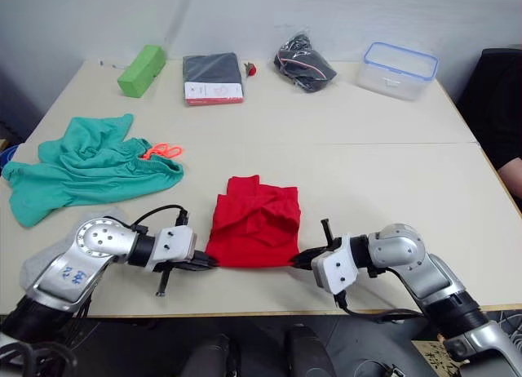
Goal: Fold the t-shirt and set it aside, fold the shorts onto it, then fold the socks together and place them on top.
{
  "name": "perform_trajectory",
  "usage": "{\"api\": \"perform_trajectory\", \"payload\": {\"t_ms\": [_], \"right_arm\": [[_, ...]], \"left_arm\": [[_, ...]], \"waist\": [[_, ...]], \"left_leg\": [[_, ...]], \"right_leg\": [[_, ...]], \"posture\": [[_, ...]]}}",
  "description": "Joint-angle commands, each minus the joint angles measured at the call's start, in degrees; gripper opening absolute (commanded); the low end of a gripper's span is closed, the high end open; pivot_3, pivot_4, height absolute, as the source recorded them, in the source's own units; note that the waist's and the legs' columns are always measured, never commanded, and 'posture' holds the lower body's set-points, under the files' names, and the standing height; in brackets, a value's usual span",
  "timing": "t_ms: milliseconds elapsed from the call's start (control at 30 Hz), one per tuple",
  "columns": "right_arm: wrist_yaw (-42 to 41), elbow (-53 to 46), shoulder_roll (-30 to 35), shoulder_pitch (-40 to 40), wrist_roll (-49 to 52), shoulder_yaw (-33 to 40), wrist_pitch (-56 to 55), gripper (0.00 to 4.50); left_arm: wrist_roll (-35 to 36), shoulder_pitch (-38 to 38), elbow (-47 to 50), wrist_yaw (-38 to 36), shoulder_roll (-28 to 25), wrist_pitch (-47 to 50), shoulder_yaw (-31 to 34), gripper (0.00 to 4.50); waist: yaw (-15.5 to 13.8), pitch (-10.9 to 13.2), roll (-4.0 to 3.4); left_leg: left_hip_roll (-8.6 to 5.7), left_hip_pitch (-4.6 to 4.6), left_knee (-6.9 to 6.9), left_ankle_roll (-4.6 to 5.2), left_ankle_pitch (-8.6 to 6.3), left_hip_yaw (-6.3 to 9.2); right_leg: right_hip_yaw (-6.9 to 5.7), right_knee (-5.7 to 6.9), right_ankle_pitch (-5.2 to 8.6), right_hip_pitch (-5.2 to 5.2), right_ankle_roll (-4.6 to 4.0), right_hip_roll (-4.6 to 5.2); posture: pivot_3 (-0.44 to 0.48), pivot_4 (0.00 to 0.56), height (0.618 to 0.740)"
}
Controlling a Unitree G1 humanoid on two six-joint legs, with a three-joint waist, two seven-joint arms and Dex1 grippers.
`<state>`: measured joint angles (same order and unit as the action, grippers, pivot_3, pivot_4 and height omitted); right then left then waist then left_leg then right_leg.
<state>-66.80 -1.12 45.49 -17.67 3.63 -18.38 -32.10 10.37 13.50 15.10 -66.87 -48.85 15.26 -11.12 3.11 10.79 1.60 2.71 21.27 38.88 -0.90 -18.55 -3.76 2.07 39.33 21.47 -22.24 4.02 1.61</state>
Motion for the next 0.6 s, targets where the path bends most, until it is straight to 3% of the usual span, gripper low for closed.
{"api": "perform_trajectory", "payload": {"t_ms": [33, 200, 233, 400, 600], "right_arm": [[-1.67, -5.48, 3.39, 4.22, 2.92, 1.22, 1.96, 0.00], [1.14, -6.63, 2.95, 7.87, -0.68, 1.67, -0.36, 0.00], [1.24, -6.61, 3.17, 7.97, -1.08, 1.72, -0.43, 0.00], [1.12, -8.23, 5.58, 10.54, 2.87, 4.55, 2.18, 1.40], [1.63, -12.96, 8.90, 12.66, 12.23, 12.80, 6.66, 3.47]], "left_arm": [[2.51, -4.87, 6.92, -0.14, -3.51, 3.86, 3.81, 0.03], [5.47, -8.50, 11.68, 2.67, -3.03, 9.84, 4.36, 0.03], [6.29, -8.70, 12.17, 3.04, -2.93, 10.95, 4.66, 0.22], [10.81, -10.24, 13.77, 3.56, -3.45, 15.28, 8.43, 1.60], [24.07, -9.16, 14.28, 2.45, -4.31, 24.33, 19.81, 3.54]], "waist": [[0.04, 0.00, 0.00], [-0.02, 0.00, 0.00], [-0.01, 0.00, 0.00], [-0.13, 0.00, 0.00], [-0.04, 0.02, -0.03]], "left_leg": [[0.01, 0.00, -0.02, 0.00, 0.00, 0.01], [0.01, -0.06, -0.13, 0.01, 0.00, 0.06], [0.01, -0.06, -0.11, 0.01, 0.00, 0.07], [0.00, -0.14, -0.14, 0.01, -0.01, 0.12], [0.01, -0.15, -0.17, 0.00, -0.01, 0.22]], "right_leg": [[-0.01, 0.00, 0.01, 0.00, -0.01, -0.01], [-0.04, -0.21, 0.01, 0.12, -0.02, -0.02], [-0.04, -0.22, 0.01, 0.14, -0.02, -0.02], [-0.09, -0.32, 0.01, 0.26, -0.02, -0.03], [-0.18, -0.42, 0.01, 0.36, -0.02, -0.02]], "posture": [[0.000, 0.150, 0.740], [0.000, 0.150, 0.740], [0.000, 0.150, 0.740], [0.000, 0.150, 0.740], [0.000, 0.150, 0.740]]}}
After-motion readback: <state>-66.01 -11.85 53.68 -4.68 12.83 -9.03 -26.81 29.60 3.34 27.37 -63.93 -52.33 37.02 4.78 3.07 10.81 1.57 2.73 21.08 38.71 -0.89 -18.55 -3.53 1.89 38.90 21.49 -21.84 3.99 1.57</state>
